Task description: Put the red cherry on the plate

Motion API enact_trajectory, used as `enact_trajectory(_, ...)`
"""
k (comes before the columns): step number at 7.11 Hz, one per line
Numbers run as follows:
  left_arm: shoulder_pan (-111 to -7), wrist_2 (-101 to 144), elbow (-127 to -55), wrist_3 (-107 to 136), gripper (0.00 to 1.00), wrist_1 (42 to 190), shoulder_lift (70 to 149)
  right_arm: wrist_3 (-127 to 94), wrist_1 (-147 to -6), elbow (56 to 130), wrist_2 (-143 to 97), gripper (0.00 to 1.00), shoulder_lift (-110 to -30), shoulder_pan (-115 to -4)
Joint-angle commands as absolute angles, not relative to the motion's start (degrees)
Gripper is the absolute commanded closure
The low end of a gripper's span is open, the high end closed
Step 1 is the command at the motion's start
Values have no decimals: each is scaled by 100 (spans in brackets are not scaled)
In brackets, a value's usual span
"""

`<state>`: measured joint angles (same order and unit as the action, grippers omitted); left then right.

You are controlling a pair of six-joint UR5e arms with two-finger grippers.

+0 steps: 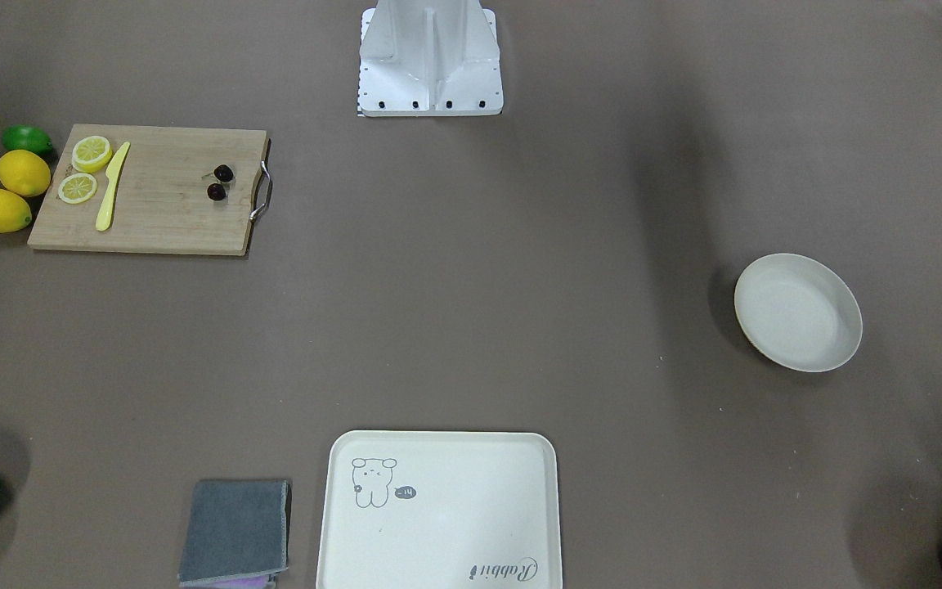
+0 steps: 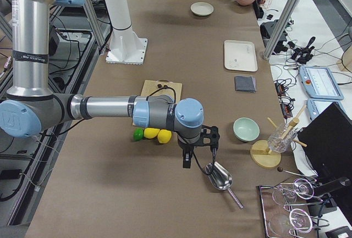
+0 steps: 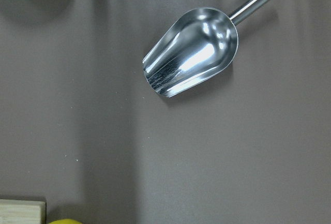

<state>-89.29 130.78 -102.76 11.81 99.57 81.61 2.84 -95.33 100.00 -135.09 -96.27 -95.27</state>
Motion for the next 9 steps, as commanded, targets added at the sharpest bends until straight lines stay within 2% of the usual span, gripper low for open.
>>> enact_trajectory(1,-8921,13078,-10126,1187,2,9616,8594,466,-9335,9993,-13509,0,-9791,-9580)
enact_trajectory(9,-8921,13113,-10108,1187,2,9624,8499,378,-9343,9984,-13518,0,-9712,-9580)
